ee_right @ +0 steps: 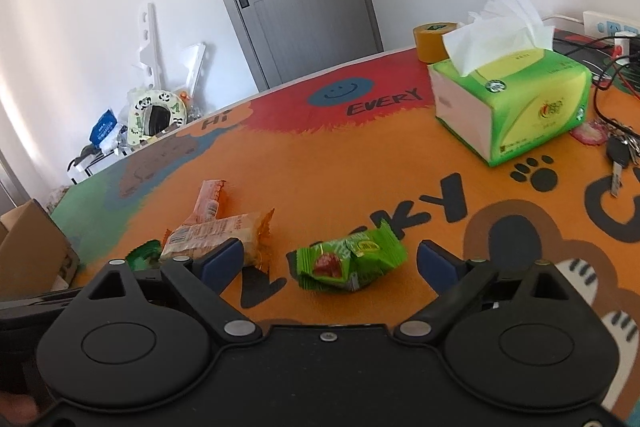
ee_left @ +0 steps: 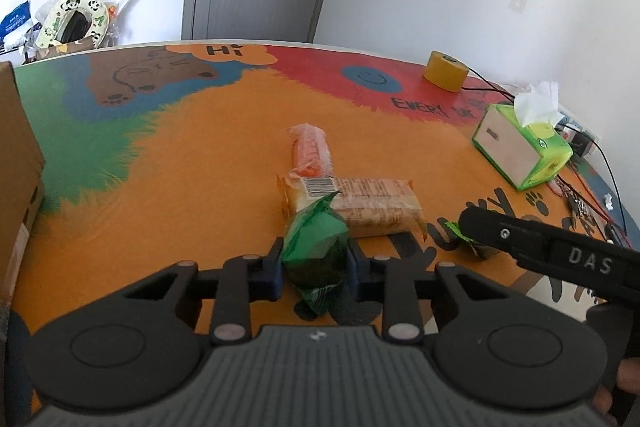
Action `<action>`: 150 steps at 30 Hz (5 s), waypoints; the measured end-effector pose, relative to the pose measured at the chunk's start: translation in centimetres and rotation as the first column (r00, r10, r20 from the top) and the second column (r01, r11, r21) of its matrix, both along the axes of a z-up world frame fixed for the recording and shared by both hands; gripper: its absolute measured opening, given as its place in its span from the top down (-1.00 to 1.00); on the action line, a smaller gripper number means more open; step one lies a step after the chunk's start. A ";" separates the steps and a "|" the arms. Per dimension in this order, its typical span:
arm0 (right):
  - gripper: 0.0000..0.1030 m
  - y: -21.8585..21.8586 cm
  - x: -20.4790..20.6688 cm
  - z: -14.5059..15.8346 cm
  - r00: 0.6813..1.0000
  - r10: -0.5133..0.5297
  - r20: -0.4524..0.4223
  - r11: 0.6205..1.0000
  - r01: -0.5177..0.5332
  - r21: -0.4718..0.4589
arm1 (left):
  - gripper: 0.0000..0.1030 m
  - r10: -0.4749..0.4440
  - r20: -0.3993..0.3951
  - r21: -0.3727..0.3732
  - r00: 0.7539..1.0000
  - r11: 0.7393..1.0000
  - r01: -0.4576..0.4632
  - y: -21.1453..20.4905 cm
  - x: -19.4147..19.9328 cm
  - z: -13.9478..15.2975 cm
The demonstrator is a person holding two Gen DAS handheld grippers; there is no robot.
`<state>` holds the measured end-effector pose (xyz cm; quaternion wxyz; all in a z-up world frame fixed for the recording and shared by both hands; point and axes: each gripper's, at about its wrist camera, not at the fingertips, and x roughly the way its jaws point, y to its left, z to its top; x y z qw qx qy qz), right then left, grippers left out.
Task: Organize snacks
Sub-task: 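Grasp the green candy pack with the left gripper while the right grasps another green pack, then carry both green packs over the cardboard box and open both grippers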
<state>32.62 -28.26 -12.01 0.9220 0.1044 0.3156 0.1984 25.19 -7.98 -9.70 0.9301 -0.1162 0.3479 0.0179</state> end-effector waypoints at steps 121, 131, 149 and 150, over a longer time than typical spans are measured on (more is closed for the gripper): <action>0.53 18.2 -11.6 10.1 0.889 0.374 0.264 0.923 -0.385 -0.011 | 0.47 0.341 0.243 -0.028 0.908 0.938 -0.345 19.2 -15.4 9.5; 0.53 21.3 -12.0 10.6 0.876 0.406 0.260 0.910 -0.413 -0.033 | 0.06 0.323 0.204 -0.049 0.924 0.946 -0.320 21.4 -14.9 9.1; 0.30 26.5 -13.7 12.6 0.827 0.485 0.284 0.866 -0.499 -0.023 | -0.12 0.436 0.223 -0.074 0.872 0.900 -0.430 25.9 -18.8 9.5; 0.21 26.5 -13.7 12.6 0.827 0.485 0.285 0.866 -0.499 -0.026 | -0.13 0.442 0.220 -0.076 0.870 0.897 -0.436 26.0 -19.0 9.5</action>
